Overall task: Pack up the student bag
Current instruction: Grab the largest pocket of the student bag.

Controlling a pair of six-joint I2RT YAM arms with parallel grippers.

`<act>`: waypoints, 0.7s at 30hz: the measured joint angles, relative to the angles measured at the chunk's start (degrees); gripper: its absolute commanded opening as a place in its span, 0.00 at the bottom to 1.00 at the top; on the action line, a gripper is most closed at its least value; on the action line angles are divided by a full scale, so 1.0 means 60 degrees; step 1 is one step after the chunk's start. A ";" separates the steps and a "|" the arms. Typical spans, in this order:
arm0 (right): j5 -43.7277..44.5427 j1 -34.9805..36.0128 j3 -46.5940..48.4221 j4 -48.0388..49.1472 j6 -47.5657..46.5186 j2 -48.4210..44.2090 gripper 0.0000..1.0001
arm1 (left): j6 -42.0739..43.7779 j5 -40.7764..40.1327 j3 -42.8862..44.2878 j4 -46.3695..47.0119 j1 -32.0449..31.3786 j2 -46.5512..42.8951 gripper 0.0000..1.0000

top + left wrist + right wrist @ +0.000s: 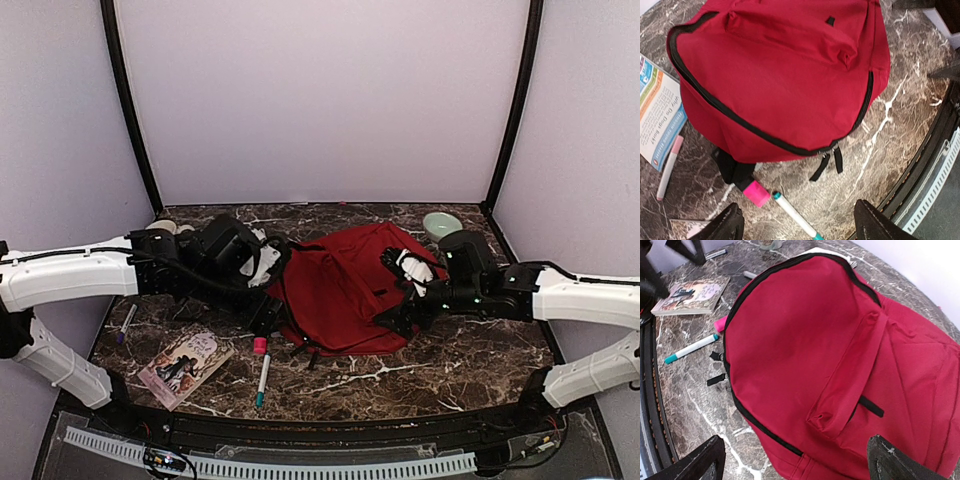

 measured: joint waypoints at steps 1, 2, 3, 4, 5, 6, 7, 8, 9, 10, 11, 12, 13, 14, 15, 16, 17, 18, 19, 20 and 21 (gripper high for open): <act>0.0146 0.0000 -0.0018 0.0062 0.0026 -0.0051 0.99 | -0.0018 -0.0102 -0.0076 -0.0036 -0.0164 -0.0004 0.78; 0.0237 0.0000 -0.0022 0.0106 0.0051 -0.0095 0.99 | -0.0051 -0.0171 -0.0146 -0.0055 -0.0310 -0.0004 0.78; 0.0357 0.0000 -0.0029 0.0178 0.0069 -0.0127 0.99 | -0.0062 -0.0211 -0.0197 -0.0066 -0.0426 -0.0004 0.78; 0.0426 0.0000 -0.0033 0.0229 0.0102 -0.0160 0.99 | -0.0084 -0.0262 -0.0244 -0.0091 -0.0550 -0.0004 0.78; 0.0543 0.0000 -0.0033 0.0284 0.0135 -0.0189 0.99 | -0.0095 -0.0310 -0.0270 -0.0138 -0.0652 0.0000 0.76; 0.0634 0.0000 -0.0033 0.0339 0.0193 -0.0208 0.99 | -0.0098 -0.0346 -0.0277 -0.0197 -0.0747 0.0007 0.75; 0.0750 0.0000 -0.0033 0.0393 0.0259 -0.0215 0.99 | -0.0098 -0.0364 -0.0277 -0.0240 -0.0812 0.0018 0.74; 0.0874 0.0000 -0.0033 0.0430 0.0331 -0.0215 0.99 | -0.0102 -0.0397 -0.0277 -0.0280 -0.0889 0.0051 0.73; 0.1024 0.0000 -0.0033 0.0466 0.0466 -0.0215 0.99 | -0.0098 -0.0404 -0.0273 -0.0302 -0.0929 0.0095 0.73; 0.1209 0.0000 -0.0033 0.0481 0.0590 -0.0215 0.99 | -0.0098 -0.0404 -0.0273 -0.0317 -0.0951 0.0153 0.73; 0.1435 0.0000 -0.0029 0.0481 0.0798 -0.0215 0.99 | -0.0098 -0.0408 -0.0273 -0.0335 -0.0987 0.0240 0.73; 0.1821 0.0000 -0.0004 0.0426 0.1082 -0.0215 0.99 | -0.0098 -0.0408 -0.0270 -0.0350 -0.0994 0.0313 0.73; 0.2226 0.0000 0.0073 0.0306 0.1355 -0.0204 0.99 | -0.0098 -0.0408 -0.0270 -0.0357 -0.1020 0.0404 0.73; 0.2495 0.0000 0.0142 0.0226 0.1534 -0.0193 0.99 | -0.0098 -0.0408 -0.0270 -0.0357 -0.1038 0.0474 0.73; 0.2943 -0.0004 0.0277 0.0117 0.1807 -0.0171 0.99 | -0.0098 -0.0408 -0.0284 -0.0339 -0.1038 0.0561 0.73; 0.3162 -0.0007 0.0353 0.0044 0.1974 -0.0168 0.99 | -0.0098 -0.0412 -0.0288 -0.0339 -0.1038 0.0572 0.72; 0.3497 -0.0069 0.0488 -0.0102 0.2244 -0.0164 0.99 | -0.0098 -0.0412 -0.0328 -0.0299 -0.1038 0.0594 0.72; 0.3716 -0.0124 0.0601 -0.0219 0.2481 -0.0164 0.99 | -0.0098 -0.0412 -0.0386 -0.0233 -0.1038 0.0601 0.71; 0.3872 -0.0211 0.0714 -0.0324 0.2718 -0.0164 0.99 | -0.0091 -0.0415 -0.0448 -0.0208 -0.1042 0.0612 0.71; 0.3993 -0.0335 0.0816 -0.0437 0.2914 -0.0157 0.99 | -0.0087 -0.0415 -0.0492 -0.0197 -0.1045 0.0634 0.70; 0.4069 -0.0499 0.0907 -0.0554 0.3104 -0.0153 0.99 | -0.0087 -0.0415 -0.0521 -0.0193 -0.1045 0.0670 0.70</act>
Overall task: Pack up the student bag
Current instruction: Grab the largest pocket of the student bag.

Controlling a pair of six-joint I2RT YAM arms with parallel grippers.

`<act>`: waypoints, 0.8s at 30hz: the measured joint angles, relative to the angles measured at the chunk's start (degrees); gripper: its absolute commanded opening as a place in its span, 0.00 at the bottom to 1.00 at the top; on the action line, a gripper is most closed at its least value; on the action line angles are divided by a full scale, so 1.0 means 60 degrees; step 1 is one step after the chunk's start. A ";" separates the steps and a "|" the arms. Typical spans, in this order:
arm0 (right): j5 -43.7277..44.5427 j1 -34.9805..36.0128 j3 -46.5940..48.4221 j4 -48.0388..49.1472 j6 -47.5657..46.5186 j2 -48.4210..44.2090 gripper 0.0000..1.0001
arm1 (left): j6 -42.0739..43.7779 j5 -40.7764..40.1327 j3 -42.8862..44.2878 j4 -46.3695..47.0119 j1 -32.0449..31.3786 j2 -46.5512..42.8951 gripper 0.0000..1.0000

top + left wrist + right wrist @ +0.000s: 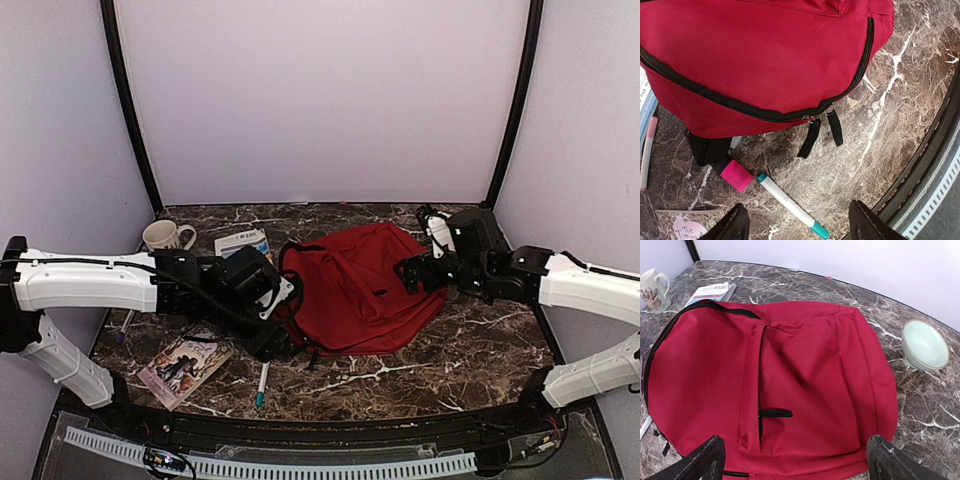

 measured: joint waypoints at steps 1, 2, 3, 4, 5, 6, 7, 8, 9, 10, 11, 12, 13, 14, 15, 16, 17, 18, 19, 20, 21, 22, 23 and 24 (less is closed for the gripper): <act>0.0062 -0.0135 0.0058 -0.0098 0.0120 0.0000 0.99 | 0.0007 0.0004 -0.0036 0.0025 -0.0004 0.0044 0.69; 0.0069 -0.0240 0.0087 -0.0178 0.0186 -0.0004 0.99 | 0.0015 0.0007 -0.0073 0.0047 -0.0011 0.0095 0.69; 0.0073 -0.0346 0.0091 -0.0262 0.0215 -0.0007 1.00 | 0.0040 0.0015 -0.0124 0.0102 -0.0022 0.0131 0.69; 0.0069 -0.0393 0.0091 -0.0335 0.0215 -0.0015 0.99 | 0.0051 0.0029 -0.0186 0.0175 -0.0040 0.0168 0.68; 0.0040 -0.0401 0.0087 -0.0401 0.0208 -0.0040 0.99 | 0.0073 0.0055 -0.0251 0.0248 -0.0051 0.0197 0.67; -0.0011 -0.0397 0.0073 -0.0426 0.0200 -0.0091 0.99 | 0.0091 0.0080 -0.0346 0.0331 -0.0062 0.0233 0.66; -0.0084 -0.0397 0.0033 -0.0448 0.0168 -0.0189 0.99 | 0.0120 0.0102 -0.0437 0.0430 -0.0066 0.0277 0.65; -0.0153 -0.0397 -0.0018 -0.0459 0.0157 -0.0317 0.99 | 0.0142 0.0124 -0.0510 0.0481 -0.0066 0.0328 0.64; -0.0240 -0.0397 -0.0102 -0.0459 0.0127 -0.0495 0.99 | 0.0175 0.0138 -0.0583 0.0539 -0.0080 0.0386 0.64; -0.0306 -0.0397 -0.0168 -0.0452 0.0120 -0.0630 0.99 | 0.0193 0.0153 -0.0645 0.0608 -0.0087 0.0459 0.63; -0.0390 -0.0397 -0.0266 -0.0441 0.0109 -0.0809 0.99 | 0.0222 0.0182 -0.0681 0.0667 -0.0098 0.0532 0.63; -0.0495 -0.0397 -0.0372 -0.0412 0.0106 -0.0976 0.99 | 0.0240 0.0215 -0.0696 0.0710 -0.0113 0.0601 0.62; -0.0550 -0.0397 -0.0441 -0.0404 0.0106 -0.1071 0.99 | 0.0255 0.0248 -0.0710 0.0783 -0.0127 0.0678 0.62; -0.0630 -0.0397 -0.0521 -0.0397 0.0102 -0.1158 0.99 | 0.0259 0.0270 -0.0710 0.0838 -0.0138 0.0736 0.62; -0.0710 -0.0397 -0.0565 -0.0404 0.0102 -0.1198 0.99 | 0.0262 0.0280 -0.0710 0.0911 -0.0146 0.0790 0.62; -0.0758 -0.0397 -0.0590 -0.0404 0.0102 -0.1206 0.99 | 0.0266 0.0280 -0.0710 0.0987 -0.0153 0.0831 0.61; -0.0812 -0.0397 -0.0601 -0.0408 0.0098 -0.1202 0.99 | 0.0266 0.0288 -0.0710 0.1078 -0.0153 0.0878 0.60; -0.0871 -0.0397 -0.0605 -0.0412 0.0091 -0.1202 0.99 | 0.0273 0.0291 -0.0710 0.1195 -0.0153 0.0940 0.59; -0.0947 -0.0397 -0.0605 -0.0419 0.0080 -0.1206 0.99 | 0.0273 0.0288 -0.0710 0.1290 -0.0153 0.1002 0.58; -0.1002 -0.0397 -0.0605 -0.0419 0.0058 -0.1206 0.99 | 0.0284 0.0284 -0.0710 0.1410 -0.0153 0.1089 0.56; -0.1045 -0.0397 -0.0605 -0.0419 0.0044 -0.1209 0.99 | 0.0277 0.0273 -0.0710 0.1519 -0.0157 0.1188 0.55; -0.1096 -0.0397 -0.0608 -0.0419 0.0011 -0.1220 0.99 | 0.0280 0.0266 -0.0710 0.1614 -0.0160 0.1279 0.53; -0.1206 -0.0397 -0.0641 -0.0423 -0.0095 -0.1373 0.99 | 0.0251 0.0109 -0.0714 0.1938 -0.0186 0.1552 0.53; -0.1206 -0.0397 -0.0641 -0.0423 -0.0098 -0.1377 0.99 | 0.0251 0.0109 -0.0714 0.1938 -0.0186 0.1552 0.52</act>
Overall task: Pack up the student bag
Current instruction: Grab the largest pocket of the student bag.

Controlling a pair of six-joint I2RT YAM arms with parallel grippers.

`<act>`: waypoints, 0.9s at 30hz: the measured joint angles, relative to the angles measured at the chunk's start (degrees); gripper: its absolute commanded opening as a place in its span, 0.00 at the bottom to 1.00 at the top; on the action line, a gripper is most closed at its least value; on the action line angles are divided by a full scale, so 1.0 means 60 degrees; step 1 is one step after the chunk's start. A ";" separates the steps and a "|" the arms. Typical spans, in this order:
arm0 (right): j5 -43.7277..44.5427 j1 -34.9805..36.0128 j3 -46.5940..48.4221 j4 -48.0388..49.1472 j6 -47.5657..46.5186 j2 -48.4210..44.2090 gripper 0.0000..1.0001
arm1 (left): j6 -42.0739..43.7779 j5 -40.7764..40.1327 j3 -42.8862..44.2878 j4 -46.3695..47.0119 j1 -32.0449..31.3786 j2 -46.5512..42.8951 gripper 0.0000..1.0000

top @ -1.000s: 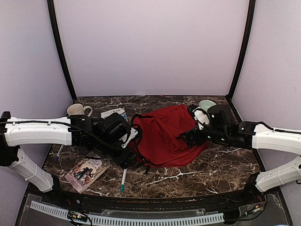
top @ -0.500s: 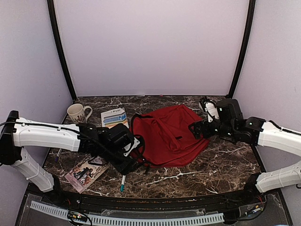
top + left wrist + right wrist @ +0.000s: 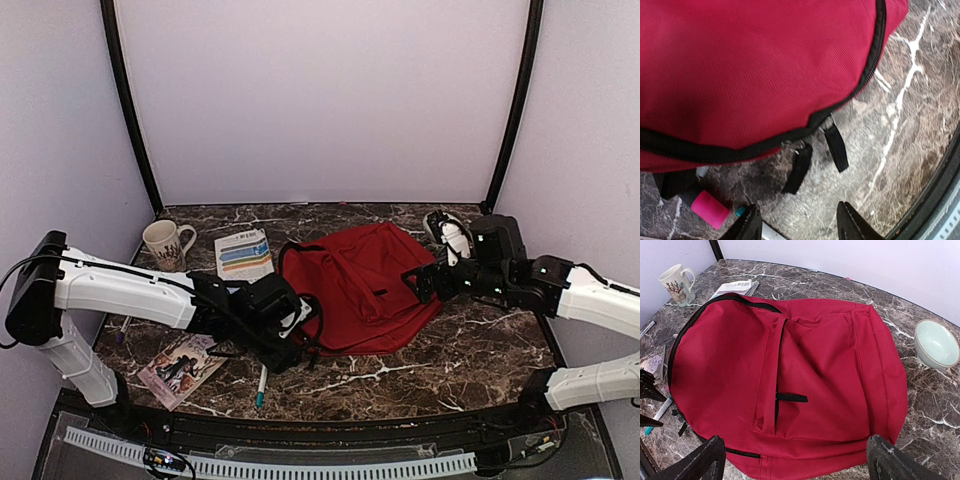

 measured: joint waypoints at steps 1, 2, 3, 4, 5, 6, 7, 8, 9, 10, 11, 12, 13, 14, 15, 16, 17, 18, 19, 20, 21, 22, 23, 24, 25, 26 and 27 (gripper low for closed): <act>-0.0018 0.0000 -0.0011 0.0015 -0.0025 -0.0069 0.99 | -0.0029 -0.0135 -0.0025 0.0146 -0.0015 0.0033 0.52; -0.0022 0.0000 -0.0036 0.0029 -0.0044 -0.0149 0.99 | -0.0055 -0.0251 -0.0051 0.0248 -0.0022 0.0040 0.52; -0.0025 0.0000 -0.0058 0.0029 -0.0055 -0.0244 0.99 | -0.0098 -0.0441 -0.0102 0.0415 -0.0044 0.0040 0.51; -0.0025 0.0000 -0.0076 0.0029 -0.0062 -0.0342 0.99 | -0.0120 -0.0594 -0.0146 0.0550 -0.0066 0.0040 0.51; -0.0029 0.0000 -0.0084 0.0029 -0.0062 -0.0419 0.99 | -0.0149 -0.0754 -0.0204 0.0692 -0.0080 0.0040 0.50; -0.0033 0.0000 -0.0084 0.0029 -0.0062 -0.0488 0.99 | -0.0178 -0.0885 -0.0251 0.0805 -0.0091 0.0040 0.49; -0.0036 0.0000 -0.0084 0.0029 -0.0062 -0.0528 0.99 | -0.0182 -0.0962 -0.0288 0.0896 -0.0098 0.0044 0.48; -0.0047 0.0000 -0.0084 0.0029 -0.0066 -0.0550 0.99 | -0.0182 -0.1038 -0.0324 0.1002 -0.0106 0.0062 0.47; -0.0055 0.0000 -0.0084 0.0025 -0.0069 -0.0550 0.99 | -0.0178 -0.1086 -0.0331 0.1086 -0.0117 0.0109 0.47; -0.0062 0.0000 -0.0084 0.0007 -0.0073 -0.0550 0.99 | -0.0178 -0.1100 -0.0331 0.1173 -0.0127 0.0171 0.46; -0.0058 0.0000 -0.0084 -0.0015 -0.0084 -0.0546 0.99 | -0.0175 -0.1100 -0.0331 0.1271 -0.0138 0.0248 0.46; -0.0058 0.0000 -0.0084 -0.0036 -0.0098 -0.0546 0.99 | -0.0171 -0.1093 -0.0335 0.1337 -0.0146 0.0321 0.45; -0.0062 0.0000 -0.0084 -0.0051 -0.0102 -0.0546 0.99 | -0.0171 -0.1082 -0.0346 0.1413 -0.0164 0.0397 0.45; -0.0058 0.0000 -0.0084 -0.0073 -0.0102 -0.0546 0.99 | -0.0171 -0.1056 -0.0361 0.1486 -0.0178 0.0452 0.44; -0.0058 0.0000 -0.0084 -0.0087 -0.0102 -0.0550 0.99 | -0.0171 -0.1024 -0.0382 0.1537 -0.0189 0.0492 0.43; -0.0058 0.0000 -0.0084 -0.0106 -0.0102 -0.0546 0.99 | -0.0171 -0.0998 -0.0393 0.1566 -0.0197 0.0528 0.41; -0.0058 0.0004 -0.0084 -0.0127 -0.0102 -0.0546 0.99 | -0.0171 -0.0976 -0.0393 0.1603 -0.0215 0.0572 0.39; -0.0058 0.0007 -0.0084 -0.0149 -0.0102 -0.0546 0.99 | -0.0175 -0.0973 -0.0393 0.1661 -0.0226 0.0612 0.36; -0.0058 0.0011 -0.0084 -0.0175 -0.0098 -0.0550 0.99 | -0.0175 -0.0980 -0.0393 0.1730 -0.0237 0.0667 0.34; -0.0058 0.0015 -0.0084 -0.0197 -0.0098 -0.0546 0.99 | -0.0178 -0.0991 -0.0393 0.1770 -0.0248 0.0721 0.32; -0.0058 0.0022 -0.0084 -0.0222 -0.0095 -0.0550 0.99 | -0.0182 -0.1013 -0.0390 0.1807 -0.0251 0.0780 0.29; -0.0058 0.0025 -0.0084 -0.0248 -0.0095 -0.0550 0.99 | -0.0182 -0.1049 -0.0390 0.1851 -0.0251 0.0871 0.25; -0.0058 0.0033 -0.0084 -0.0270 -0.0091 -0.0550 0.99 | -0.0211 -0.1082 -0.0386 0.1905 -0.0251 0.0973 0.21; -0.0058 0.0047 -0.0080 -0.0284 -0.0091 -0.0550 0.99 | -0.0215 -0.1115 -0.0375 0.1927 -0.0251 0.1082 0.17; -0.0055 0.0066 -0.0080 -0.0299 -0.0091 -0.0550 0.99 | -0.0237 -0.1151 -0.0368 0.1949 -0.0251 0.1202 0.10; -0.0058 0.0084 -0.0080 -0.0310 -0.0087 -0.0550 0.99 | -0.0240 -0.1180 -0.0368 0.1956 -0.0251 0.1308 0.01; -0.0058 0.0102 -0.0080 -0.0328 -0.0091 -0.0550 0.99 | -0.0284 -0.1213 -0.0368 0.1956 -0.0255 0.1388 0.00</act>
